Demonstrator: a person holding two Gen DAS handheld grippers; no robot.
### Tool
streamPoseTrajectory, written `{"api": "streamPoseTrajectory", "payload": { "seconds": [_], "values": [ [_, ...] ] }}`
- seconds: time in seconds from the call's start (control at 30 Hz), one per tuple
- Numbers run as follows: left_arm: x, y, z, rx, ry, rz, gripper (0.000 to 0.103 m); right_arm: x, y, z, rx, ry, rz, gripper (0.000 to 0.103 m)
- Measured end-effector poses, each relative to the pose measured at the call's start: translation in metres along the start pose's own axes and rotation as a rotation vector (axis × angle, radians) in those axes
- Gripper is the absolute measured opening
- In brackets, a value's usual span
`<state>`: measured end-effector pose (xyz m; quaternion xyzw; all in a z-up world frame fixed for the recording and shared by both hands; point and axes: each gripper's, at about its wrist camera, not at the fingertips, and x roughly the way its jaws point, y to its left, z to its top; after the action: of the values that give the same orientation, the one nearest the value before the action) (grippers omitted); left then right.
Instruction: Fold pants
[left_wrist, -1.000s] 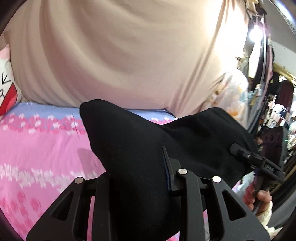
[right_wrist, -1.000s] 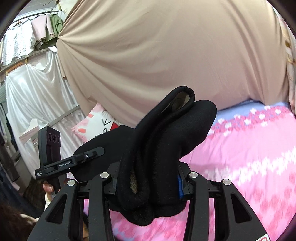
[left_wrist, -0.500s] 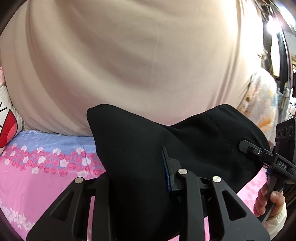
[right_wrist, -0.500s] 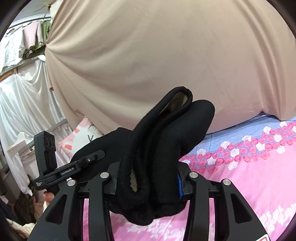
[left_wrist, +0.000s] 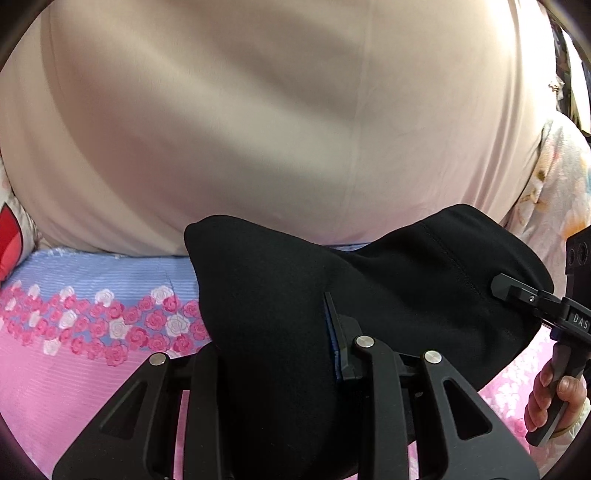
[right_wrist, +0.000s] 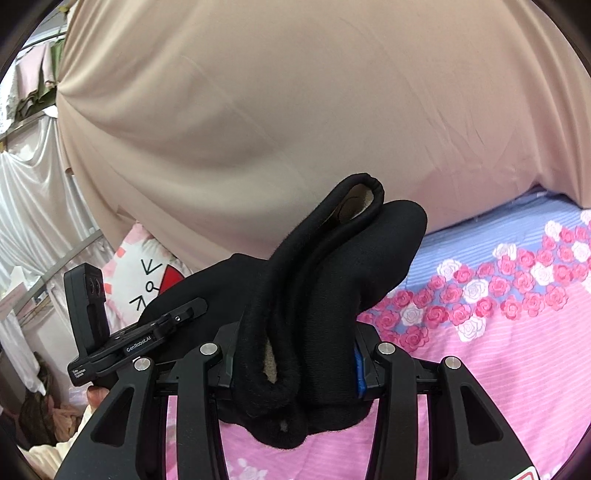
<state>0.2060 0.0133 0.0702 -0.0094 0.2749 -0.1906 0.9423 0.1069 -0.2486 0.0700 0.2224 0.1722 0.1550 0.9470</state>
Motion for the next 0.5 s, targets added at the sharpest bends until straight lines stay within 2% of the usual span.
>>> {"api": "streamPoseTrajectory", "payload": {
  "seconds": [0.17, 0.3, 0.33, 0.4, 0.47, 0.5],
  "values": [
    [0.028, 0.006, -0.014, 0.007, 0.032, 0.01, 0.027, 0.027, -0.028, -0.011, 0.038, 0.047, -0.015, 0.041],
    [0.053, 0.017, -0.031, -0.022, 0.11, 0.003, 0.028, 0.046, -0.055, -0.022, 0.108, 0.112, -0.033, 0.042],
    [0.057, 0.02, -0.035, -0.024, 0.123, 0.008, 0.032, 0.051, -0.064, -0.027, 0.135, 0.137, -0.047, 0.044],
    [0.063, 0.025, -0.043, -0.022, 0.166, 0.014, 0.043, 0.059, -0.076, -0.034, 0.173, 0.185, -0.068, 0.059],
    [0.067, 0.035, -0.055, -0.056, 0.215, 0.048, 0.072, 0.065, -0.089, -0.046, 0.215, 0.266, -0.108, 0.074],
    [0.064, 0.041, -0.06, -0.072, 0.234, 0.079, 0.082, 0.065, -0.095, -0.051, 0.237, 0.306, -0.116, 0.072]
  ]
}}
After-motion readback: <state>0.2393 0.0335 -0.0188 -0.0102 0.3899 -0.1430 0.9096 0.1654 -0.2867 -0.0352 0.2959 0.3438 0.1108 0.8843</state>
